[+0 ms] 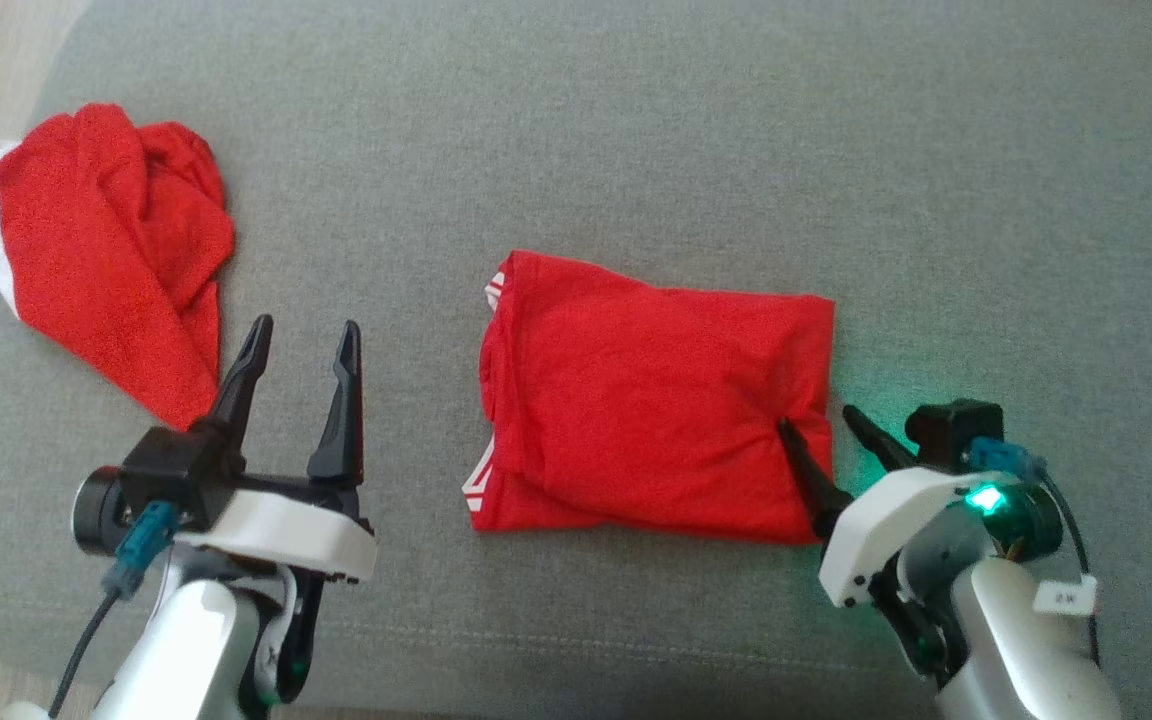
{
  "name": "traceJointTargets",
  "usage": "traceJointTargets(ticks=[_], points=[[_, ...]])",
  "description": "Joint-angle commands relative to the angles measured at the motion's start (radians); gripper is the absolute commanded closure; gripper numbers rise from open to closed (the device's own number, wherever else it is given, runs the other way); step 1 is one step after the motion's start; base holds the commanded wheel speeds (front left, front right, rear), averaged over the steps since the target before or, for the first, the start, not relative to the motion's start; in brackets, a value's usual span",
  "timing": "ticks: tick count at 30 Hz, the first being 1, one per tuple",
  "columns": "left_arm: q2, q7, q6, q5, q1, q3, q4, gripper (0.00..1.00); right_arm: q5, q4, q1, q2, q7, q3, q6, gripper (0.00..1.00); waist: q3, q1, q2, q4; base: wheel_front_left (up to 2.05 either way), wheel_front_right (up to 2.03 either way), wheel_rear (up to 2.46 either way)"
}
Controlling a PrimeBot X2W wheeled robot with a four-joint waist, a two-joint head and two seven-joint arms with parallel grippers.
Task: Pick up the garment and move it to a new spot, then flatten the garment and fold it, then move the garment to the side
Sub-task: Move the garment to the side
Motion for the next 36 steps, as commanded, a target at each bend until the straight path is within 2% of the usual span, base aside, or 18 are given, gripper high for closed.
traceJointTargets(ticks=[1,4,5,6,7,14,20,24,28,36], points=[[0.012,-0.013,-0.003,0.009,-0.052,0.041,-0.024,0.00,0.011,-0.003,-0.038,0.001,0.025,0.028,-0.001,0.00,0.015,0.0000,0.0000,0.002,0.00,0.00,0.00],[0.008,-0.015,-0.007,0.011,-0.059,0.042,-0.020,0.00,0.022,0.022,-0.052,0.001,0.051,0.032,-0.001,0.00,0.021,0.0000,0.0000,0.000,0.00,0.00,0.00],[0.007,-0.016,-0.008,0.012,-0.064,0.043,-0.020,0.00,0.025,0.029,-0.059,0.002,0.059,0.036,-0.001,0.04,0.025,0.0000,0.0000,-0.002,0.00,0.00,0.00],[0.006,-0.017,-0.009,0.014,-0.068,0.044,-0.020,0.00,0.032,0.032,-0.064,0.002,0.064,0.041,-0.001,0.65,0.027,0.0000,0.0000,-0.005,0.00,0.00,0.00],[0.004,-0.018,-0.010,0.015,-0.071,0.045,-0.020,0.00,0.037,0.033,-0.069,0.002,0.066,0.046,-0.001,1.00,0.027,0.0000,0.0000,-0.008,0.00,0.00,0.00],[0.005,-0.021,-0.014,0.020,-0.074,0.059,-0.024,0.00,0.048,-0.004,-0.105,-0.016,0.048,0.064,-0.001,1.00,0.030,0.0000,0.0000,-0.064,0.00,0.00,0.00],[0.008,-0.021,-0.019,0.027,-0.077,0.059,-0.033,0.00,0.044,-0.024,-0.140,-0.085,0.030,0.012,-0.001,1.00,0.039,0.0000,0.0000,-0.127,0.00,0.00,0.00],[0.016,-0.021,-0.017,0.034,-0.083,0.058,-0.041,0.00,0.047,-0.021,-0.176,-0.146,0.017,-0.060,-0.001,1.00,0.052,0.0000,0.0000,-0.171,0.00,0.00,0.00],[0.026,-0.014,-0.019,0.038,-0.098,0.057,-0.051,0.00,0.054,0.016,-0.245,-0.205,0.008,-0.138,-0.001,1.00,0.072,0.0000,0.0000,-0.209,0.00,0.00,0.00],[0.032,0.001,-0.025,0.046,-0.139,0.044,-0.065,0.00,0.070,0.153,-0.412,-0.301,-0.020,-0.225,-0.001,1.00,0.126,0.0000,0.0000,-0.247,0.00,0.00,0.00]])
